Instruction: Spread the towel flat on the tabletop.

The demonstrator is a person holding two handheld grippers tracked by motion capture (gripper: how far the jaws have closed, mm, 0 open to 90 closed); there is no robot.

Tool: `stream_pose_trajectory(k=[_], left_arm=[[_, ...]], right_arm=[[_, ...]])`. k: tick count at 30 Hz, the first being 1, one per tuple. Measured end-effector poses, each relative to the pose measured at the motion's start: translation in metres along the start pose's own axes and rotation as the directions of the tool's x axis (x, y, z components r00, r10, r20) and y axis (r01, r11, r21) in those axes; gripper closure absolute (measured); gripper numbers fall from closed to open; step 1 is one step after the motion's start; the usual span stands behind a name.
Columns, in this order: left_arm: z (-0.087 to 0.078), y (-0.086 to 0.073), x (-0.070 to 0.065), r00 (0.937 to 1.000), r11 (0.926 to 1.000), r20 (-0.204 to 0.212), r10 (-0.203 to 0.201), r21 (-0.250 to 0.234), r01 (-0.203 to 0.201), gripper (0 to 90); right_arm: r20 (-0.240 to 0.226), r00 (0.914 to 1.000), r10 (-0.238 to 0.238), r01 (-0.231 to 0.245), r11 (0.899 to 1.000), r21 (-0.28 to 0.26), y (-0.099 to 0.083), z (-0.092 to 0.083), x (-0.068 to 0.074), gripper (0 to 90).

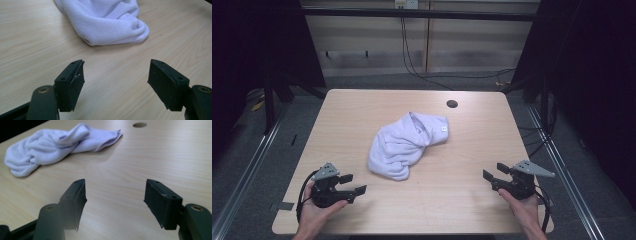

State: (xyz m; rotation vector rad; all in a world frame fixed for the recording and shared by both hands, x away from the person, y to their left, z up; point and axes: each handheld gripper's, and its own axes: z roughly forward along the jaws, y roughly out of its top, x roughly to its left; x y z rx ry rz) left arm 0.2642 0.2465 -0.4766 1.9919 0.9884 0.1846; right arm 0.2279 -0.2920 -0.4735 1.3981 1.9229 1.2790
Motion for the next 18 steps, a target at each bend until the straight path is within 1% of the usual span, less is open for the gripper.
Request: stream_pose_trajectory(k=[2, 4, 6, 7, 8, 9, 10, 11, 12, 13, 14, 15, 17, 18], left_arm=[[0.000, 0.000, 0.000, 1.0000, 1.0000, 0.004, -0.007, 0.001, 0.007, 28.2], [0.002, 0.001, 0.000, 0.9999, 0.9999, 0.010, -0.010, 0.000, 0.010, 28.8], [0.003, 0.004, 0.000, 0.9999, 0.9999, 0.008, 0.007, 0.012, -0.007, 30.3], [0.004, 0.006, -0.001, 0.9998, 1.0000, 0.015, 0.008, 0.005, -0.009, 32.3], [0.006, 0.008, -0.002, 0.9993, 0.9995, 0.022, 0.030, 0.007, -0.030, 35.2], [0.006, 0.008, -0.002, 0.9993, 0.9995, 0.022, 0.030, 0.007, -0.030, 37.2], [0.010, 0.011, -0.003, 0.9986, 0.9984, 0.019, 0.050, 0.023, -0.051, 37.2], [0.013, 0.014, -0.004, 0.9983, 0.9980, 0.016, 0.056, 0.030, -0.056, 36.8], [0.016, 0.016, -0.004, 0.9982, 0.9980, 0.024, 0.055, 0.030, -0.055, 36.4], [0.018, 0.020, -0.004, 0.9975, 0.9975, 0.031, 0.064, 0.028, -0.065, 36.9], [0.022, 0.029, -0.004, 0.9963, 0.9968, 0.040, 0.076, 0.023, -0.077, 37.4], [0.022, 0.029, -0.004, 0.9963, 0.9968, 0.040, 0.076, 0.023, -0.077, 37.2], [0.026, 0.041, -0.001, 0.9961, 0.9973, 0.050, 0.073, 0.003, -0.073, 37.3], [0.028, 0.048, 0.001, 0.9953, 0.9970, 0.057, 0.078, 0.000, -0.078, 37.5]], right_arm=[[-0.009, 1.0000, 0.005, -0.005, 0.999, 0.034, 0.000, 0.002, 0.000, 33.5], [-0.022, 0.9997, 0.005, -0.004, 0.999, 0.047, 0.000, 0.003, 0.000, 33.5], [-0.031, 0.9995, 0.000, 0.002, 0.999, 0.051, 0.000, 0.002, 0.000, 34.2], [-0.035, 0.9994, 0.000, 0.002, 0.999, 0.049, 0.000, 0.001, 0.000, 34.4], [-0.039, 0.9992, 0.000, 0.002, 0.999, 0.050, 0.000, 0.001, 0.000, 34.3], [-0.039, 0.9992, 0.000, 0.002, 0.999, 0.050, 0.000, 0.001, 0.000, 34.3], [-0.034, 0.9994, -0.010, 0.012, 0.999, 0.052, 0.001, 0.000, 0.001, 34.1], [-0.037, 0.9993, -0.010, 0.012, 0.999, 0.047, 0.001, 0.000, 0.002, 33.8], [-0.046, 0.9989, -0.005, 0.008, 0.999, 0.046, 0.001, 0.000, 0.002, 32.9], [-0.047, 0.9989, -0.009, 0.011, 0.999, 0.051, 0.001, 0.000, 0.003, 32.5], [-0.053, 0.9983, -0.024, 0.027, 0.998, 0.055, 0.002, 0.000, 0.005, 32.1], [-0.053, 0.9983, -0.024, 0.027, 0.998, 0.055, 0.002, 0.000, 0.005, 32.1], [-0.052, 0.9983, -0.027, 0.030, 0.998, 0.056, 0.002, 0.000, 0.006, 31.6], [-0.062, 0.9978, -0.025, 0.029, 0.998, 0.062, 0.001, -0.001, 0.006, 31.6]])
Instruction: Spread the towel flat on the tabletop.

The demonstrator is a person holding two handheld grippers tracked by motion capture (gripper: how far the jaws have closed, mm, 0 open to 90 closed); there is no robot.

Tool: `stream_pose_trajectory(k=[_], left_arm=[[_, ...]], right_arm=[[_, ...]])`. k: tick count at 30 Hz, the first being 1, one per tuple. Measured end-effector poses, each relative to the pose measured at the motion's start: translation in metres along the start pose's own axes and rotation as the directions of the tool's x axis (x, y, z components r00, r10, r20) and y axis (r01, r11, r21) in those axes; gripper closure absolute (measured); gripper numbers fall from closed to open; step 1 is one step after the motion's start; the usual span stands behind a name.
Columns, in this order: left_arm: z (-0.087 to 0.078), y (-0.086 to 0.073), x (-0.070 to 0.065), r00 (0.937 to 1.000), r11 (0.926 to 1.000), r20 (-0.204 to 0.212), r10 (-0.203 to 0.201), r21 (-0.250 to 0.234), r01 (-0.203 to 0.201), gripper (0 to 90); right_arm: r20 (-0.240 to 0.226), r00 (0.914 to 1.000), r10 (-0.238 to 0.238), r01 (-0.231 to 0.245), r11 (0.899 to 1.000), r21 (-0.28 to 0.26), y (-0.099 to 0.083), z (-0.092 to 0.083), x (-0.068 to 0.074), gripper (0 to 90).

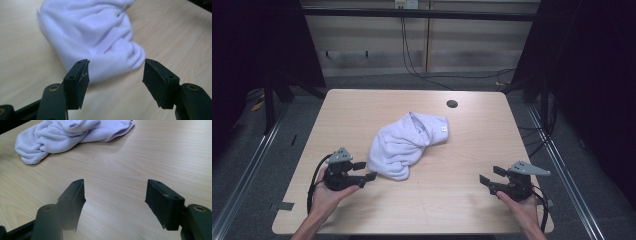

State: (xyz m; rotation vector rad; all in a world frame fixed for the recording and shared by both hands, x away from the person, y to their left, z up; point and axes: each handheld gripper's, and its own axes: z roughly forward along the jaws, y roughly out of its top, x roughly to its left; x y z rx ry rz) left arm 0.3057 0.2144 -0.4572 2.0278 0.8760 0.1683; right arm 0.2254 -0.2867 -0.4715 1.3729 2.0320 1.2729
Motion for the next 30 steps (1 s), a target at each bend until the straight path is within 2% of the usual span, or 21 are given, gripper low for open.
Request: stream_pose_trajectory(k=[1, 2, 4, 5, 6, 8, 11, 12, 14, 16, 17, 18, 20, 21, 22, 23, 24, 25, 28, 29, 30], left_arm=[[0.005, 0.013, 0.006, 0.9999, 0.9999, 0.003, 0.015, -0.002, -0.015, 38.1], [0.005, 0.013, 0.006, 0.9999, 0.9999, 0.003, 0.015, -0.002, -0.015, 39.3], [0.012, 0.027, 0.012, 0.9998, 1.0000, 0.018, 0.005, -0.006, -0.005, 39.7], [0.022, 0.041, 0.019, 0.9987, 0.9986, 0.030, 0.041, 0.032, -0.042, 39.4], [0.028, 0.046, 0.023, 0.9985, 0.9971, 0.032, 0.044, 0.061, -0.046, 38.4], [0.033, 0.051, 0.027, 0.9988, 0.9975, 0.030, 0.038, 0.058, -0.040, 37.4], [0.054, 0.062, 0.037, 0.9993, 0.9978, 0.033, 0.015, 0.064, -0.017, 37.6], [0.054, 0.062, 0.037, 0.9993, 0.9978, 0.033, 0.015, 0.064, -0.017, 37.4], [0.064, 0.064, 0.038, 0.9994, 0.9982, 0.035, 0.004, 0.059, -0.006, 37.7], [0.074, 0.063, 0.038, 0.9999, 0.9982, 0.017, 0.001, 0.060, -0.002, 37.8], [0.086, 0.061, 0.037, 0.9998, 0.9956, -0.001, 0.019, 0.091, -0.019, 35.7], [0.093, 0.059, 0.036, 0.9992, 0.9937, -0.020, 0.035, 0.107, -0.032, 37.8], [0.098, 0.057, 0.036, 0.9988, 0.9916, -0.027, 0.042, 0.124, -0.038, 37.6], [0.105, 0.053, 0.036, 0.9992, 0.9938, -0.036, 0.019, 0.110, -0.015, 38.1], [0.105, 0.053, 0.036, 0.9992, 0.9938, -0.036, 0.019, 0.110, -0.015, 40.3], [0.106, 0.051, 0.036, 0.9989, 0.9946, -0.047, -0.001, 0.104, 0.006, 40.3], [0.108, 0.049, 0.034, 0.9980, 0.9947, -0.063, -0.005, 0.103, 0.011, 45.9], [0.107, 0.046, 0.032, 0.9961, 0.9945, -0.085, 0.023, 0.104, -0.014, 51.5], [0.103, 0.039, 0.031, 0.9958, 0.9965, -0.089, 0.020, 0.083, -0.013, 67.1], [0.102, 0.036, 0.031, 0.9964, 0.9971, -0.083, 0.017, 0.075, -0.010, 67.1], [0.098, 0.032, 0.027, 0.9964, 0.9966, -0.079, 0.033, 0.078, -0.027, 69.5]], right_arm=[[0.007, 1.0000, 0.000, 0.000, 1.000, 0.003, 0.000, 0.000, 0.001, 31.7], [0.007, 1.0000, 0.000, 0.000, 1.000, 0.003, 0.000, 0.000, 0.001, 31.7], [-0.020, 0.9998, -0.006, 0.006, 1.000, 0.015, -0.001, 0.001, 0.001, 31.9], [-0.030, 0.9995, -0.011, 0.011, 1.000, 0.020, -0.001, 0.002, 0.001, 32.0], [-0.030, 0.9994, -0.016, 0.017, 1.000, 0.026, -0.002, 0.003, 0.001, 32.0], [-0.031, 0.9993, -0.022, 0.023, 0.999, 0.028, -0.002, 0.004, 0.002, 33.1], [-0.032, 0.9992, -0.022, 0.022, 1.000, 0.018, -0.002, 0.003, 0.002, 33.5], [-0.036, 0.9990, -0.026, 0.027, 1.000, 0.015, -0.002, 0.002, 0.002, 33.5], [-0.039, 0.9988, -0.028, 0.029, 0.999, 0.016, -0.002, 0.003, 0.003, 33.5], [-0.048, 0.9984, -0.031, 0.033, 0.999, 0.033, -0.003, 0.005, 0.003, 33.4], [-0.057, 0.9977, -0.037, 0.039, 0.999, 0.037, -0.003, 0.006, 0.004, 33.4], [-0.059, 0.9976, -0.037, 0.040, 0.998, 0.040, -0.003, 0.007, 0.005, 33.5], [-0.061, 0.9974, -0.037, 0.039, 0.998, 0.047, -0.003, 0.006, 0.005, 33.4], [-0.063, 0.9973, -0.037, 0.040, 0.998, 0.046, -0.003, 0.006, 0.005, 33.4], [-0.063, 0.9973, -0.037, 0.040, 0.998, 0.046, -0.003, 0.006, 0.005, 33.4], [-0.059, 0.9976, -0.037, 0.040, 0.998, 0.044, -0.004, 0.006, 0.004, 33.4], [-0.051, 0.9982, -0.030, 0.033, 0.998, 0.046, -0.004, 0.006, 0.004, 33.4], [-0.050, 0.9984, -0.025, 0.027, 0.999, 0.044, -0.004, 0.006, 0.003, 33.4], [-0.050, 0.9985, -0.020, 0.022, 0.999, 0.047, -0.004, 0.007, 0.002, 33.4], [-0.050, 0.9985, -0.020, 0.022, 0.999, 0.047, -0.004, 0.007, 0.002, 33.4], [-0.051, 0.9984, -0.024, 0.026, 0.999, 0.048, -0.004, 0.007, 0.004, 33.4]])
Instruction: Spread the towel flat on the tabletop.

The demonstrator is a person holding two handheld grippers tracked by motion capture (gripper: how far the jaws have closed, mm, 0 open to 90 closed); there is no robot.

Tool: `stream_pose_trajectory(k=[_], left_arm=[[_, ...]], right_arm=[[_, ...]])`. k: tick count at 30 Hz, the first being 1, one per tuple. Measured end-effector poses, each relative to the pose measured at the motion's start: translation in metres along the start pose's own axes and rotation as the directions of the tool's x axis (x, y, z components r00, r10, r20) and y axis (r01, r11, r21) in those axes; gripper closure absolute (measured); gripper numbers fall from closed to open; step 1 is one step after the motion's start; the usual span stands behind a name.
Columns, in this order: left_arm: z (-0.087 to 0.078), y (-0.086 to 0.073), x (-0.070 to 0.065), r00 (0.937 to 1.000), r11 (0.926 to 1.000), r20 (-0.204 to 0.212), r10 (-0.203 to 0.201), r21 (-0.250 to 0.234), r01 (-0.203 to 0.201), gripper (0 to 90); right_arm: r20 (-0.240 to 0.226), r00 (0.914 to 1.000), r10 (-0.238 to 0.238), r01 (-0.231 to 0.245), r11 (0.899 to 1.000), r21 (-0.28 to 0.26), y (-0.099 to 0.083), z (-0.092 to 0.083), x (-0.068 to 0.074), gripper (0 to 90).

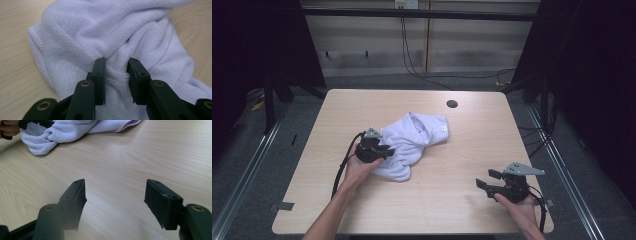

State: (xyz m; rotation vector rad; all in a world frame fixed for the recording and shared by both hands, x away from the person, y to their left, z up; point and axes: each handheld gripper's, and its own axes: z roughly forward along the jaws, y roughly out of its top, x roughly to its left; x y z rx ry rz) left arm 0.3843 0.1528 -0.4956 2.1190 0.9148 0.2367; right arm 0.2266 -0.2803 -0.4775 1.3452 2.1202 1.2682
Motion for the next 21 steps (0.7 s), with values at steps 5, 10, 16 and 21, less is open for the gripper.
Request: stream_pose_trajectory(k=[5, 10, 16, 21], left_arm=[[-0.008, -0.010, -0.010, 0.9987, 0.9998, 0.047, 0.020, -0.001, -0.020, 70.8], [-0.017, -0.019, -0.026, 0.9944, 0.9988, 0.095, 0.047, 0.007, -0.047, 71.0], [-0.029, -0.031, -0.045, 0.9869, 0.9977, 0.149, 0.061, 0.020, -0.065, 71.1], [-0.045, -0.047, -0.071, 0.9768, 0.9954, 0.198, 0.081, 0.034, -0.090, 70.8]], right_arm=[[-0.005, 1.0000, -0.003, 0.003, 1.000, 0.011, 0.000, 0.001, 0.002, 33.4], [-0.007, 1.0000, -0.003, 0.003, 1.000, 0.019, -0.001, 0.003, 0.002, 33.4], [-0.006, 0.9999, -0.008, 0.008, 1.000, 0.021, 0.000, 0.002, 0.003, 33.3], [-0.010, 0.9998, -0.018, 0.018, 0.999, 0.031, 0.001, 0.004, 0.005, 32.7]])
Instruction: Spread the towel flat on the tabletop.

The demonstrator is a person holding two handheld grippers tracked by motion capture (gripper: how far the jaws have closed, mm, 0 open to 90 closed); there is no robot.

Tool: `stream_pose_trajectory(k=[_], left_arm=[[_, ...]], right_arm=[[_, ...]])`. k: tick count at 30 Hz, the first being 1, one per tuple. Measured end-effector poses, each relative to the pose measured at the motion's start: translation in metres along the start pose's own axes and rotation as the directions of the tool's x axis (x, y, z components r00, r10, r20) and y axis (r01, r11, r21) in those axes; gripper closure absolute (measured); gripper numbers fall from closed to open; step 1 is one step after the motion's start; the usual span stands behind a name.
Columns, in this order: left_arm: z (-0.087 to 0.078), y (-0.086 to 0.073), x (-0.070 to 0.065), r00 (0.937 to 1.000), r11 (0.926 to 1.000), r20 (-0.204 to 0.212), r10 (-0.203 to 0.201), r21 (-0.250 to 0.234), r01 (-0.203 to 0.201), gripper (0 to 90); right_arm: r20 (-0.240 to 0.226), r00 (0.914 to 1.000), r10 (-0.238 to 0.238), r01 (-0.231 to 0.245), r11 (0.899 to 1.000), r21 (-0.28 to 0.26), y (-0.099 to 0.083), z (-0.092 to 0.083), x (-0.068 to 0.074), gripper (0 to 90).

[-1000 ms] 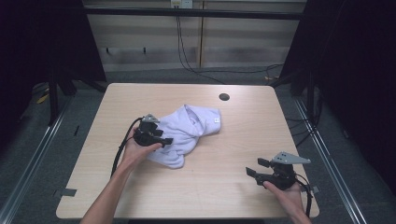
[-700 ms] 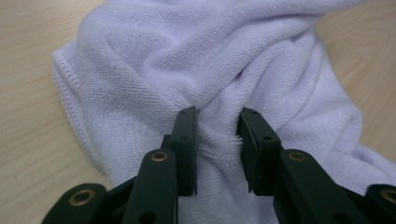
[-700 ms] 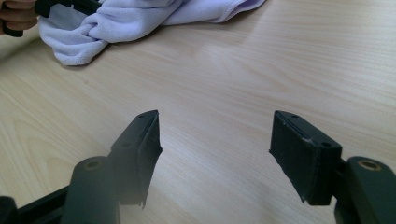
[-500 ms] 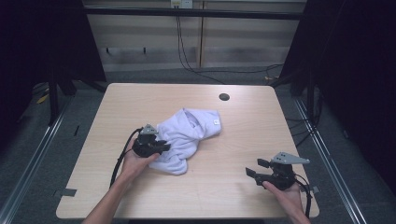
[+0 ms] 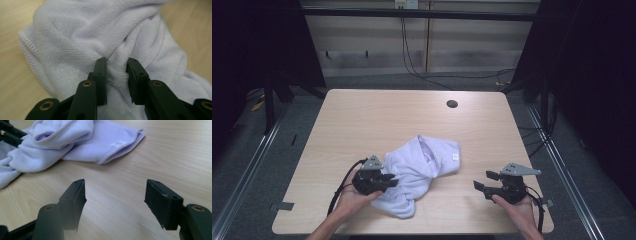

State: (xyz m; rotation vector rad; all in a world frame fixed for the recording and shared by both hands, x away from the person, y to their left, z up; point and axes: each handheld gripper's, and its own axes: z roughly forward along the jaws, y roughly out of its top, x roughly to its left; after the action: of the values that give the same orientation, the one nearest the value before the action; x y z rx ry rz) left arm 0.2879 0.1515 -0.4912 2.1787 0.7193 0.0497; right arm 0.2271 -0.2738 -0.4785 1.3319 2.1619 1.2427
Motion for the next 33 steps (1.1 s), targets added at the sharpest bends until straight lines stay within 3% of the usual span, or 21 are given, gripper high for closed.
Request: stream_pose_trajectory(k=[6, 8, 11, 14, 16, 17, 19, 20, 22, 23, 25, 27, 28, 29, 30, 31, 33], left_arm=[[-0.008, -0.010, -0.022, 0.9992, 0.9999, 0.040, -0.008, 0.013, 0.008, 67.3], [-0.010, -0.010, -0.023, 0.9987, 0.9998, 0.050, -0.014, 0.017, 0.013, 64.6], [-0.016, -0.006, -0.022, 0.9973, 0.9998, 0.071, -0.019, 0.005, 0.019, 54.4], [-0.023, 0.003, -0.016, 0.9964, 0.9989, 0.080, -0.027, -0.035, 0.030, 50.7], [-0.029, 0.014, -0.008, 0.9969, 0.9949, 0.067, -0.043, -0.088, 0.048, 49.2], [-0.029, 0.014, -0.008, 0.9969, 0.9949, 0.067, -0.043, -0.088, 0.048, 49.7], [-0.029, 0.023, -0.001, 0.9979, 0.9933, 0.052, -0.040, -0.107, 0.045, 51.4], [-0.027, 0.027, 0.004, 0.9987, 0.9933, 0.033, -0.039, -0.108, 0.042, 51.4], [-0.019, 0.035, 0.017, 0.9975, 0.9917, 0.016, -0.068, -0.108, 0.070, 52.5], [-0.009, 0.040, 0.031, 0.9952, 0.9905, 0.004, -0.098, -0.097, 0.097, 53.3], [-0.004, 0.041, 0.037, 0.9939, 0.9899, 0.004, -0.110, -0.089, 0.110, 53.1], [0.009, 0.040, 0.049, 0.9903, 0.9875, -0.012, -0.138, -0.077, 0.137, 50.5], [0.009, 0.040, 0.049, 0.9903, 0.9875, -0.012, -0.138, -0.077, 0.137, 49.2], [0.013, 0.039, 0.052, 0.9877, 0.9851, 0.000, -0.156, -0.073, 0.156, 48.6], [0.017, 0.038, 0.053, 0.9869, 0.9847, 0.007, -0.161, -0.065, 0.162, 48.6], [0.022, 0.036, 0.052, 0.9871, 0.9861, 0.018, -0.159, -0.047, 0.160, 47.8], [0.027, 0.034, 0.050, 0.9895, 0.9896, 0.023, -0.142, -0.019, 0.143, 48.1]], right_arm=[[0.004, 1.0000, 0.007, -0.007, 1.000, -0.011, 0.003, 0.000, 0.001, 32.4], [0.002, 0.9999, 0.011, -0.011, 1.000, -0.016, 0.005, -0.001, 0.001, 32.8], [-0.016, 0.9999, -0.006, 0.006, 1.000, -0.020, 0.011, 0.000, 0.005, 37.5], [-0.033, 0.9994, -0.013, 0.012, 1.000, -0.023, 0.016, 0.003, 0.007, 39.9], [-0.058, 0.9972, -0.047, 0.046, 0.999, -0.014, 0.029, 0.014, 0.014, 42.6], [-0.058, 0.9972, -0.047, 0.046, 0.999, -0.014, 0.029, 0.014, 0.014, 42.6], [-0.096, 0.9929, -0.070, 0.069, 0.997, -0.013, 0.046, 0.029, 0.022, 44.9], [-0.096, 0.9929, -0.070, 0.069, 0.997, -0.013, 0.046, 0.029, 0.022, 44.9], [-0.113, 0.9903, -0.081, 0.080, 0.997, -0.012, 0.059, 0.041, 0.026, 46.7], [-0.137, 0.9869, -0.085, 0.083, 0.996, -0.018, 0.070, 0.054, 0.029, 47.9], [-0.153, 0.9844, -0.087, 0.085, 0.996, -0.016, 0.075, 0.061, 0.030, 48.4], [-0.180, 0.9791, -0.095, 0.096, 0.995, 0.000, 0.086, 0.083, 0.037, 48.4], [-0.180, 0.9791, -0.095, 0.096, 0.995, 0.000, 0.086, 0.083, 0.037, 48.4], [-0.185, 0.9760, -0.115, 0.122, 0.992, 0.029, 0.088, 0.100, 0.042, 47.9], [-0.185, 0.9760, -0.115, 0.122, 0.992, 0.029, 0.088, 0.100, 0.042, 47.7], [-0.213, 0.9697, -0.120, 0.134, 0.990, 0.054, 0.086, 0.114, 0.046, 47.3], [-0.193, 0.9728, -0.129, 0.150, 0.984, 0.099, 0.083, 0.125, 0.050, 47.7]])
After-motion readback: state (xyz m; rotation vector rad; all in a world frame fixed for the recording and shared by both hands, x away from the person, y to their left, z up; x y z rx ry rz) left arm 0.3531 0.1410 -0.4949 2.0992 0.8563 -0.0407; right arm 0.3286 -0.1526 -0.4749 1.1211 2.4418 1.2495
